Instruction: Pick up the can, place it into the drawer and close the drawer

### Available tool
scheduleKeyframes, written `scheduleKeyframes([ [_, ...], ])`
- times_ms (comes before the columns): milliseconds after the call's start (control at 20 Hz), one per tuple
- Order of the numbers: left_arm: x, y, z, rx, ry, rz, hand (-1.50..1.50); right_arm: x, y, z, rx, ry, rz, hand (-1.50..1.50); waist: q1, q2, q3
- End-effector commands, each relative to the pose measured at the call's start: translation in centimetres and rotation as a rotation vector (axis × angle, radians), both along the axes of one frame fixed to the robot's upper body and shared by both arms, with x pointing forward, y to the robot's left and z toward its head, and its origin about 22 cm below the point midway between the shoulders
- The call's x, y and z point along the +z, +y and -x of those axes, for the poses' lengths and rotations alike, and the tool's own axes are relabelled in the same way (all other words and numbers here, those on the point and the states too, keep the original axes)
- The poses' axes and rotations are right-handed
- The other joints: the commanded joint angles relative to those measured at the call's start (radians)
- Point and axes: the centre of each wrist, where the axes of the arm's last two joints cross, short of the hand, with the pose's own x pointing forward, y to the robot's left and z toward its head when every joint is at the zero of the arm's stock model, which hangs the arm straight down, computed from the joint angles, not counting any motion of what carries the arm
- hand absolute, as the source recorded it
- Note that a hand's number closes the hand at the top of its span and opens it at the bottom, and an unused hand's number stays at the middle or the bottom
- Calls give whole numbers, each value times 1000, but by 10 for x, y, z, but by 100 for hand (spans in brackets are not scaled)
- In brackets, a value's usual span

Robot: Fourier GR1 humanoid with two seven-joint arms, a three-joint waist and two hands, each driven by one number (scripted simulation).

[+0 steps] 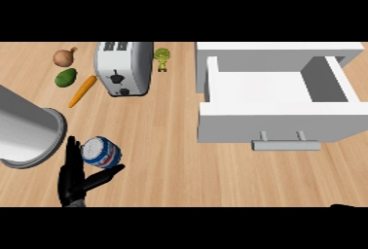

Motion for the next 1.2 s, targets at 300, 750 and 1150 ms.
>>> scheduleKeyframes([
  [300,-2,9,-39,-115,-14,27,-150,5,3,-3,-15,1,18,-150,-2,1,0],
  [750,-3,-25,-54,-229,-67,109,150,12,7,-10,-22,-18,10,-150,-1,1,0],
  [1150,12,-22,-71,-275,-172,94,150,12,7,-5,-25,-20,27,-150,1,-1,0],
])
